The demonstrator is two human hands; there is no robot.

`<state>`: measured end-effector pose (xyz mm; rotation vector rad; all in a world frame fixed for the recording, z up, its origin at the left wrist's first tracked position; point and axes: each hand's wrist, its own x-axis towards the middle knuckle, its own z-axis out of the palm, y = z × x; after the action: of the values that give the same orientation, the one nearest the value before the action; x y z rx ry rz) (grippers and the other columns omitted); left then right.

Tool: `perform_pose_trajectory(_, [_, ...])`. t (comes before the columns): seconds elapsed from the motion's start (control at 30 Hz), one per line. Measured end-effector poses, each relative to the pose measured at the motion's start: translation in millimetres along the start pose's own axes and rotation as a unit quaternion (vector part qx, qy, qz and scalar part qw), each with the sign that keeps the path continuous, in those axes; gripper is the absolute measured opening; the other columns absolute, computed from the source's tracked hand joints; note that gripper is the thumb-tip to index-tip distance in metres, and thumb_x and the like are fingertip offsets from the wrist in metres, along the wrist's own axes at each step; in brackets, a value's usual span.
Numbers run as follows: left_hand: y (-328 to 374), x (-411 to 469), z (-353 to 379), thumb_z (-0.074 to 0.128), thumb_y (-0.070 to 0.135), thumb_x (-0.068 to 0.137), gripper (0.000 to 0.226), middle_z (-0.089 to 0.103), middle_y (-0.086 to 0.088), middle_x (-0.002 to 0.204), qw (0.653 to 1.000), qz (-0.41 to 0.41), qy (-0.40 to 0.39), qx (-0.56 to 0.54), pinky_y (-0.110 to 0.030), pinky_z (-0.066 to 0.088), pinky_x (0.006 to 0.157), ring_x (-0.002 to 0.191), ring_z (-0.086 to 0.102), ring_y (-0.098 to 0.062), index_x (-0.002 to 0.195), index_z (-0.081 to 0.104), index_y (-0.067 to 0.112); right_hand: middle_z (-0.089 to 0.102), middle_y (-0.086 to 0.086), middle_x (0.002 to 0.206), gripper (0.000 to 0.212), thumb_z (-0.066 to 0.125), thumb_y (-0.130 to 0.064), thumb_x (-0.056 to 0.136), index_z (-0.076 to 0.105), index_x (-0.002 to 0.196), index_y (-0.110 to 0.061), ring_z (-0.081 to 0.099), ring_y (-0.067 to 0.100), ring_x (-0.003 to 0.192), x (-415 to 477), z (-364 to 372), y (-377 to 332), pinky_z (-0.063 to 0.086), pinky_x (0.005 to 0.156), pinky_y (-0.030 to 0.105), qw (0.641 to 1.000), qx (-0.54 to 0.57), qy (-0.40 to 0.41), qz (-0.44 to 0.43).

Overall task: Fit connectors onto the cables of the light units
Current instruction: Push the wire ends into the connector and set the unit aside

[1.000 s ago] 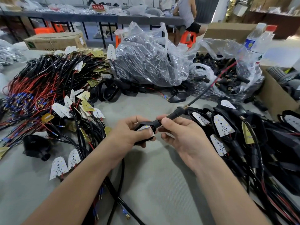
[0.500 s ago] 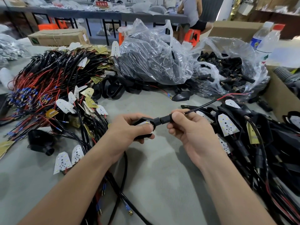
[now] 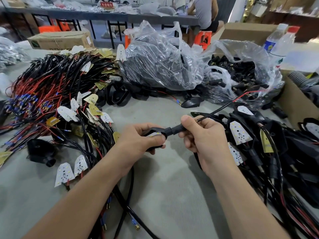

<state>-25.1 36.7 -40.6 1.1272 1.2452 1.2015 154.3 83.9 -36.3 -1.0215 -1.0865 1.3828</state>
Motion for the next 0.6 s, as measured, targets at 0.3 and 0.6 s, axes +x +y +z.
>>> perform_pose_trajectory(0.3, [7.0, -6.0, 4.9, 0.076, 0.016, 0.075, 0.019, 0.077, -0.011, 0.089, 0.998, -0.02, -0.051, -0.017, -0.021, 0.05, 0.053, 0.076, 0.074, -0.021, 0.093, 0.076, 0.01, 0.061, 0.01, 0.054, 0.034, 0.077, -0.027, 0.089, 0.055, 0.071, -0.009, 0.04, 0.013, 0.035, -2.4, 4.5, 0.0, 0.029, 0.037, 0.019, 0.999, 0.007, 0.038, -0.031])
perform_pose_trajectory(0.6, [6.0, -6.7, 1.8, 0.073, 0.018, 0.076, 0.016, 0.076, -0.011, 0.087, 0.999, -0.016, -0.036, -0.03, -0.022, 0.047, 0.05, 0.072, 0.072, -0.022, 0.086, 0.08, 0.028, 0.064, 0.013, 0.058, 0.027, 0.08, -0.027, 0.082, 0.061, 0.079, -0.008, 0.05, 0.019, 0.039, -5.9, 12.6, 5.6, 0.033, 0.036, 0.023, 0.998, 0.023, 0.031, -0.045])
